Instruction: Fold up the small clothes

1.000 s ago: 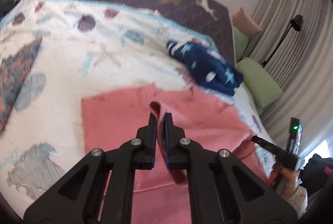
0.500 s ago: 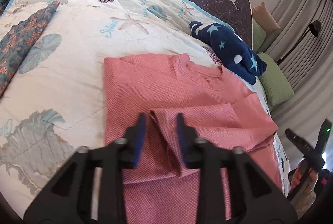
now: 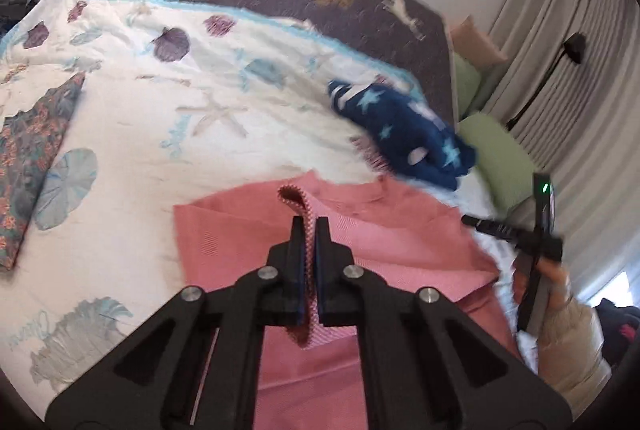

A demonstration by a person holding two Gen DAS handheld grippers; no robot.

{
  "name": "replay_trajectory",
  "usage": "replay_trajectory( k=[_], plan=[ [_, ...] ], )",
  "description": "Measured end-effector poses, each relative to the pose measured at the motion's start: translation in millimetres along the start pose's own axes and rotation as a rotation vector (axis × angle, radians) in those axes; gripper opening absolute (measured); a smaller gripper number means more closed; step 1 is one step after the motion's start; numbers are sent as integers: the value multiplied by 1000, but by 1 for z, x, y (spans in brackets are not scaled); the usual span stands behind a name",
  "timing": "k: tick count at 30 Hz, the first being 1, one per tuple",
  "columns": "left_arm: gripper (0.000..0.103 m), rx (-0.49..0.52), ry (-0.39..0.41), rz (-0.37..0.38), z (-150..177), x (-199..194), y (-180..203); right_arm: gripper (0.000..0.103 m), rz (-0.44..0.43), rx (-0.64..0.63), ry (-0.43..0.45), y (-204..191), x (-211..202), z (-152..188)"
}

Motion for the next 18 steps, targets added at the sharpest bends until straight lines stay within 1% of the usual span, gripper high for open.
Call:
replay_trajectory(
  k=[1, 2, 3, 4, 6, 7, 9, 10, 11, 12, 13, 14, 15, 17, 18],
  plan=[
    [5, -8, -28, -8, 5, 8, -5, 55, -67, 57, -29, 5, 10, -2],
    [5, -21, -60, -21, 11, 17, -11, 32, -149, 109, -47, 7, 18, -2],
    [5, -32, -86, -32, 19, 25, -18, 6, -203, 124, -56, 6, 24, -2],
    [5, -42, -109, -42, 26, 33, -22, 6, -198, 108, -55, 5, 26, -1],
    [6, -65, -150, -67, 38, 44, -32, 5, -183, 84, -8, 3, 23, -2],
    [6, -73, -158, -72, 43, 47, -36, 5, -176, 98, 18, 6, 21, -4],
    [8, -82, -143, -70, 45, 46, -38, 7, -162, 152, 40, 17, 22, -6],
    [9, -80, -138, -74, 45, 43, -38, 9, -131, 169, 38, 24, 24, -6],
    [12, -73, -135, -84, 44, 40, -37, 12, -108, 176, 28, 29, 26, -5],
    [14, -65, -130, -99, 44, 35, -36, 13, -110, 182, 20, 32, 25, -3],
    [20, -60, -124, -110, 43, 30, -34, 13, -123, 193, 21, 34, 17, 1],
    [30, -65, -111, -109, 43, 20, -34, 15, -137, 193, 29, 36, 9, 3],
    [34, -77, -102, -101, 43, 16, -34, 15, -156, 176, 49, 34, -4, 6],
    [45, -121, -83, -61, 46, 3, -34, 15, -206, 85, 92, 21, -34, 14],
    [47, -131, -87, -49, 48, 2, -33, 15, -228, 36, 98, 11, -47, 21]
  ],
)
Point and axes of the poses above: each gripper's, at about its wrist camera, not at the fingertips, and x roughly the way its jaws point, y to its right, z to its underside, the point moved 4 cm from there along x, roughly the way its jaws point, and after that the axes turned 2 degrees about y, right-handed, at the moved point
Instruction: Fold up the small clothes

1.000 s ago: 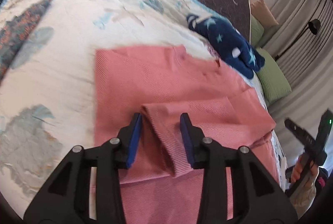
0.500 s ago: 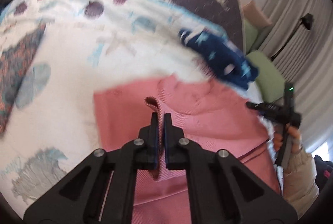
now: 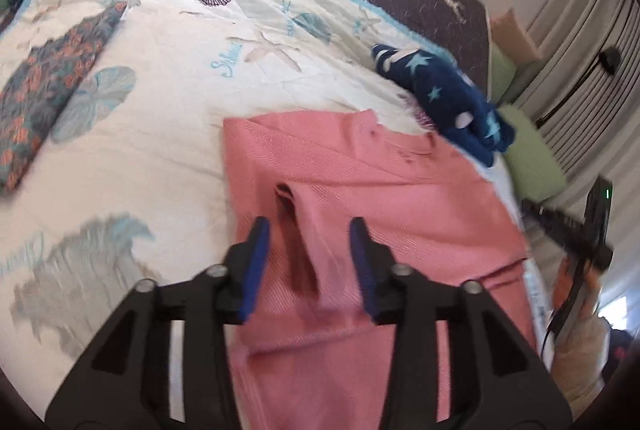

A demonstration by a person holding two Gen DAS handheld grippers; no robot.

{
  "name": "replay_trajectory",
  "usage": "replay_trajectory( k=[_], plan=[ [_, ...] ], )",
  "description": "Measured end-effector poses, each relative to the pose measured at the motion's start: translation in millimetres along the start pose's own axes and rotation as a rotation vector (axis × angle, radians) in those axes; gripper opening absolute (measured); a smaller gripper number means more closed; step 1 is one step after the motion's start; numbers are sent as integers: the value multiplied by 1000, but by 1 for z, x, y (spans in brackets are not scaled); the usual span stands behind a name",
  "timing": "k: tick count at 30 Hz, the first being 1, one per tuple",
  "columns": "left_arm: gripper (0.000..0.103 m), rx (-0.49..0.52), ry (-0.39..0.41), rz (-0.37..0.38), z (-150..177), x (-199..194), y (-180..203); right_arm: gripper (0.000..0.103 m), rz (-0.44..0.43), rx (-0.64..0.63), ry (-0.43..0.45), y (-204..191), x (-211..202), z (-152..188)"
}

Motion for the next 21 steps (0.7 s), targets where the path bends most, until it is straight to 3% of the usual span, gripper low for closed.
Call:
replay_trajectory(
  k=[3, 4, 5, 7, 8, 9, 10, 12, 14, 18, 21],
  plan=[
    [49, 47, -77, -39, 18, 15, 5, 16, -85, -128, -37, -31, -22, 34],
    [39, 70, -78, -66, 21, 18, 7, 16, -79, -144, -59, -34, -20, 44],
    [21, 83, -64, -81, 21, 17, 9, 16, -22, -163, -97, -32, -12, 54],
    [3, 40, -78, 21, 17, 7, 15, 13, 110, -152, -127, -17, -1, 65],
    [3, 20, -84, 121, 14, -2, 21, 14, 95, -111, -112, -11, -3, 67],
    [3, 29, -64, 146, 9, -12, 26, 16, 80, -79, -99, -9, -8, 67],
    [3, 51, -40, 112, 6, -19, 29, 16, 70, -54, -88, -8, -15, 67],
    [3, 107, -2, -38, -2, -27, 27, 17, 75, -55, -64, -13, -31, 69],
    [4, 91, -3, -131, -5, -28, 13, 19, 89, -77, -43, -21, -47, 74],
    [6, 25, -48, -170, 15, -33, -15, 28, 65, -114, -11, -28, -88, 91],
    [19, 37, -95, -131, 44, -47, -19, 33, 70, -115, -10, -20, -114, 115]
  ],
)
Point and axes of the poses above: each gripper's, at about its wrist camera, not at the fingertips, and x roughly the way its jaws point, y to its right, z to its underside, the point moved 4 cm from there along x, roughly the way its jaws point, and after that the axes turned 2 degrees about y, right-handed, at the moved point
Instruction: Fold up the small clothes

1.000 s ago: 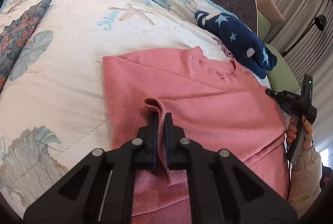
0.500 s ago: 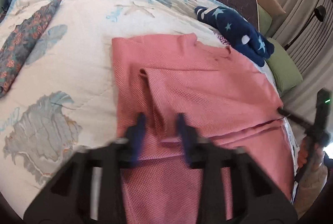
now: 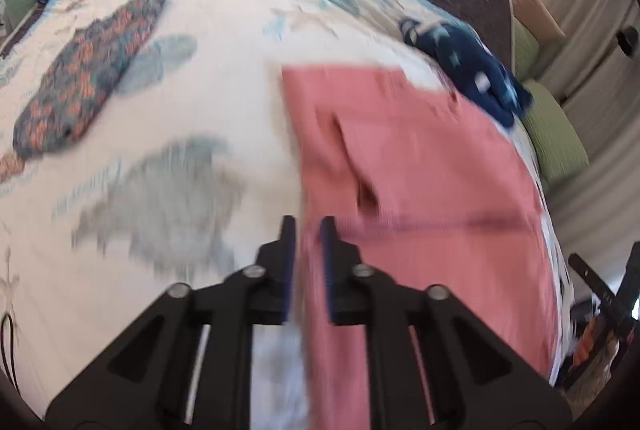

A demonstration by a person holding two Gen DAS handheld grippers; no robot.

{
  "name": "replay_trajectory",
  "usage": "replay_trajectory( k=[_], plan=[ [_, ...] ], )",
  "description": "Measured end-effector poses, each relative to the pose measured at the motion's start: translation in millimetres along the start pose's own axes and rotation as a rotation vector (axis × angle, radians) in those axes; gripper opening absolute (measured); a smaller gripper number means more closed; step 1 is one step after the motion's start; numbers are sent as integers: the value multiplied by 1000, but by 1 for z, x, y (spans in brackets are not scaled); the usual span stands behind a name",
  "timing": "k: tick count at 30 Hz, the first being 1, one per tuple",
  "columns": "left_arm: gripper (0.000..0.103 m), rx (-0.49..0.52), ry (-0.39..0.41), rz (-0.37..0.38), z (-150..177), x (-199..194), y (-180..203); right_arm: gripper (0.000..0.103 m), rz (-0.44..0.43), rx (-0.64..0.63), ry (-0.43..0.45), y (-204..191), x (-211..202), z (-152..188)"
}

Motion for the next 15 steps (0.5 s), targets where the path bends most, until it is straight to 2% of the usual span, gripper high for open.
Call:
replay_trajectory(
  k=[2, 8, 12, 15],
  plan=[
    [35, 39, -16, 45, 24, -12, 4, 34, 11, 14, -7, 10, -14, 16],
    [67, 83, -12, 147, 77, -44, 16, 35, 32, 96, -44, 43, -49, 71],
    [71, 177, -51, 166, 107, -56, 29, 37, -4, 161, -62, 54, -62, 99],
    [71, 196, -96, 174, 130, -61, 32, 40, -11, 150, -71, 51, -69, 117]
  ],
)
Point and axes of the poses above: each gripper's, at about its wrist camera, not at the fingertips, and x roughly the way its jaws point, y to its right, z to its underside, the point moved 4 cm from there along x, roughly the way its jaws point, and after that the axes turned 2 degrees about y, right-handed, at the moved point
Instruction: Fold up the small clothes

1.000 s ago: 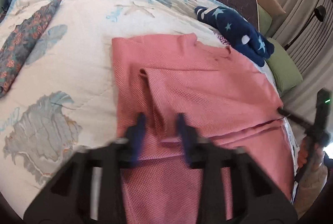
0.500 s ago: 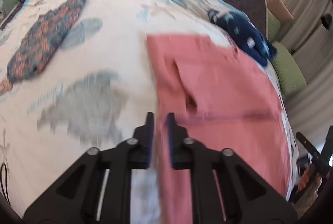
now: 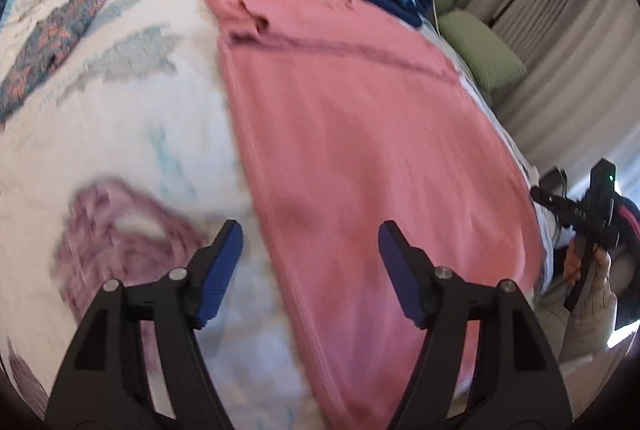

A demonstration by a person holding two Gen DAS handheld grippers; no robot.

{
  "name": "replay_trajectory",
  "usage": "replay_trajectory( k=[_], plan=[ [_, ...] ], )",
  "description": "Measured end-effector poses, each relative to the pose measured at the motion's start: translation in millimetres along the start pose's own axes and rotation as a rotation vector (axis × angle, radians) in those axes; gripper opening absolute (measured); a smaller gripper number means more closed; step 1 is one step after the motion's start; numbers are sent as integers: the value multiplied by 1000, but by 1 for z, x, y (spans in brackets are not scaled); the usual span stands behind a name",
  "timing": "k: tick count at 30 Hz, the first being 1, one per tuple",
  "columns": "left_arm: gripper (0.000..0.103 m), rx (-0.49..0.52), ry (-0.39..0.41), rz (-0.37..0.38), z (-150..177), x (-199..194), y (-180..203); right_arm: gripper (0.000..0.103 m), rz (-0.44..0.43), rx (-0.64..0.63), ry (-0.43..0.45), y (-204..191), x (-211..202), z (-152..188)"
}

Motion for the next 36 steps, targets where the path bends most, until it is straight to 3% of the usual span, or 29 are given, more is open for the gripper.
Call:
replay_trajectory(
  k=[10, 21, 22, 26, 30, 36],
  plan=[
    [71, 84, -42, 23, 47, -23, 24, 47, -43, -48, -7, -9, -19, 44],
    [71, 52, -73, 66, 93, -39, 36, 47, -133, 14, 29, 6, -47, 91],
    [68, 38, -67, 73, 96, -41, 35, 47, -150, 27, 36, 8, -49, 93],
    [24, -80, -65, 116, 100, -37, 24, 48, -219, 67, 50, 12, -47, 94],
    [16, -186, -57, 167, 101, -35, 14, 50, -305, 95, 40, 10, -39, 88],
    [16, -112, -48, 135, 100, -37, 30, 50, -336, 84, 24, 7, -31, 77]
  ],
)
Point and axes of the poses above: each gripper's, at about its wrist camera, not at the fingertips, and x roughly the way its jaws point, y to its right, z to its underside, the point moved 4 cm from there along x, roughly the way its jaws point, and after that the axes turned 2 degrees about y, right-handed, at the moved point
